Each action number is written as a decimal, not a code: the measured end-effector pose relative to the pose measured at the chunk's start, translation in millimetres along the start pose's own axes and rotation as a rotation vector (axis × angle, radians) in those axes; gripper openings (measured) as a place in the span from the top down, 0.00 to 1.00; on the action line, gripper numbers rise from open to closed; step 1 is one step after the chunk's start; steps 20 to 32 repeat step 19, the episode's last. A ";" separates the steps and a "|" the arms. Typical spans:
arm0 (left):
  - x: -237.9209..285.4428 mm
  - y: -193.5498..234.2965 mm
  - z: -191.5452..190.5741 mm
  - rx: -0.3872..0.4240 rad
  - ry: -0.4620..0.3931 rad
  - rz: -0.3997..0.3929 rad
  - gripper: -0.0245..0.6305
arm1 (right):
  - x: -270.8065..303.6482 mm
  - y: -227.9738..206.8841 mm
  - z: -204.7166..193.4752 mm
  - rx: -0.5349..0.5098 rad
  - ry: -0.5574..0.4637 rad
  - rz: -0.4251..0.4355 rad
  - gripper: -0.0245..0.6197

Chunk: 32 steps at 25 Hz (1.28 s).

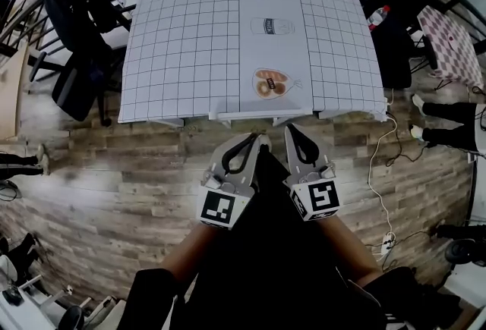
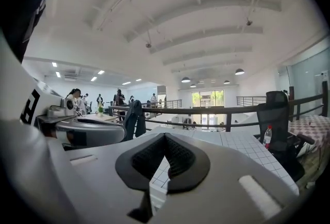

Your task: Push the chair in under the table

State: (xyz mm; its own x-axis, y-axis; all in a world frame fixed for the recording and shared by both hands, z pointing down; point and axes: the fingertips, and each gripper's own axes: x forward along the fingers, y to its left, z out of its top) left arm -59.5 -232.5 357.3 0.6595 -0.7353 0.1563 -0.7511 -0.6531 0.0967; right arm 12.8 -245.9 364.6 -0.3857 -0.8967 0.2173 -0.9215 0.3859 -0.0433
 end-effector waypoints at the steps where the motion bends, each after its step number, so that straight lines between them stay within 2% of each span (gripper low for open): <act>1: -2.8 -3.5 -1.6 0.004 -0.005 0.004 0.95 | -4.2 1.3 -0.6 -0.002 -0.011 0.000 0.97; 3: -6.6 -8.7 -4.2 0.006 -0.012 0.011 0.95 | -10.4 3.4 -2.1 -0.007 -0.026 0.001 0.97; 13: 4.1 24.9 12.3 -0.003 -0.028 0.055 0.95 | 12.7 7.8 24.2 -0.044 -0.052 -0.013 0.96; 32: 8.4 32.4 14.3 -0.010 -0.039 0.066 0.95 | 19.8 3.2 23.0 -0.062 -0.037 -0.037 0.97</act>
